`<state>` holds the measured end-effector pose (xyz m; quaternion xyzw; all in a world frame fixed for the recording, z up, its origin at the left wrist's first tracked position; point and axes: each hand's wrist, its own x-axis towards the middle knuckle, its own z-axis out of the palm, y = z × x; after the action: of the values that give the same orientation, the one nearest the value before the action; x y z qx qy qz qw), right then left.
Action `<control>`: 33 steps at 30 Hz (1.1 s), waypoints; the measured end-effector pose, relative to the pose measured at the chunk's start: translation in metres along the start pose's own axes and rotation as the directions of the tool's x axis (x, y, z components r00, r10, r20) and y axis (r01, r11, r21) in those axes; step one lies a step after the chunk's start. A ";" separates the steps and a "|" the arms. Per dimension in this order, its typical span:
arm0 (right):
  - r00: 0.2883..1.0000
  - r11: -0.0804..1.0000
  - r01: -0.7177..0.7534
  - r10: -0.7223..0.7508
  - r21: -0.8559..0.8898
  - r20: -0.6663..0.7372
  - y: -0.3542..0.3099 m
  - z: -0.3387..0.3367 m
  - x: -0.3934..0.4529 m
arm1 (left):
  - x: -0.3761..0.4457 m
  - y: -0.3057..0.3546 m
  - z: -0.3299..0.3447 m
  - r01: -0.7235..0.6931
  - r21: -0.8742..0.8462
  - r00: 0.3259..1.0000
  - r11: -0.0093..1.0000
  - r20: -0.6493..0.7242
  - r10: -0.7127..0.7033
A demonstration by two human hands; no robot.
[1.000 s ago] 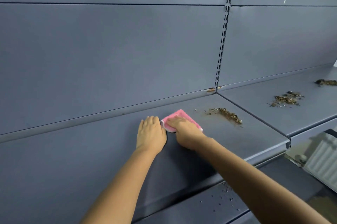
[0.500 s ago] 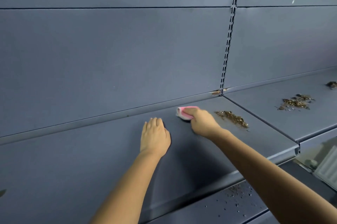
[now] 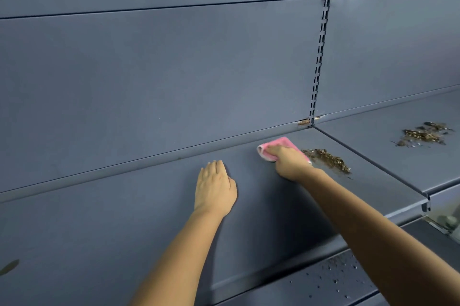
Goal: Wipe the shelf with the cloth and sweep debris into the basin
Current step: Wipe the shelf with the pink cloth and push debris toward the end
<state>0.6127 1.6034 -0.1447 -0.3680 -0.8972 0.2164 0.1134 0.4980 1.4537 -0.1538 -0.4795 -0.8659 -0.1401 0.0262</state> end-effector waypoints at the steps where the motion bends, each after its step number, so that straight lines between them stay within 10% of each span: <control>1: 1.000 1.000 -0.023 0.023 -0.010 -0.012 0.009 -0.006 -0.003 | 0.000 0.000 0.001 -0.003 0.003 1.000 1.000 0.001 0.003; 14: 0.950 0.950 0.307 -0.309 0.063 0.037 -0.073 0.040 -0.007 | 0.000 -0.001 -0.002 0.023 -0.081 1.000 0.996 0.001 -0.023; 21: 0.995 0.987 -0.081 0.089 -0.136 0.054 -0.027 0.012 0.030 | -0.001 0.001 -0.004 0.051 -0.017 0.998 0.999 0.026 -0.051; 33: 0.967 0.967 0.253 -0.253 0.012 0.008 -0.006 -0.007 -0.008 | -0.002 0.005 -0.004 0.106 0.008 0.992 0.994 0.068 -0.107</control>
<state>0.6171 1.5965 -0.1358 -0.2489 -0.9361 0.2069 0.1380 0.5030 1.4535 -0.1496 -0.4371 -0.8909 -0.1230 -0.0097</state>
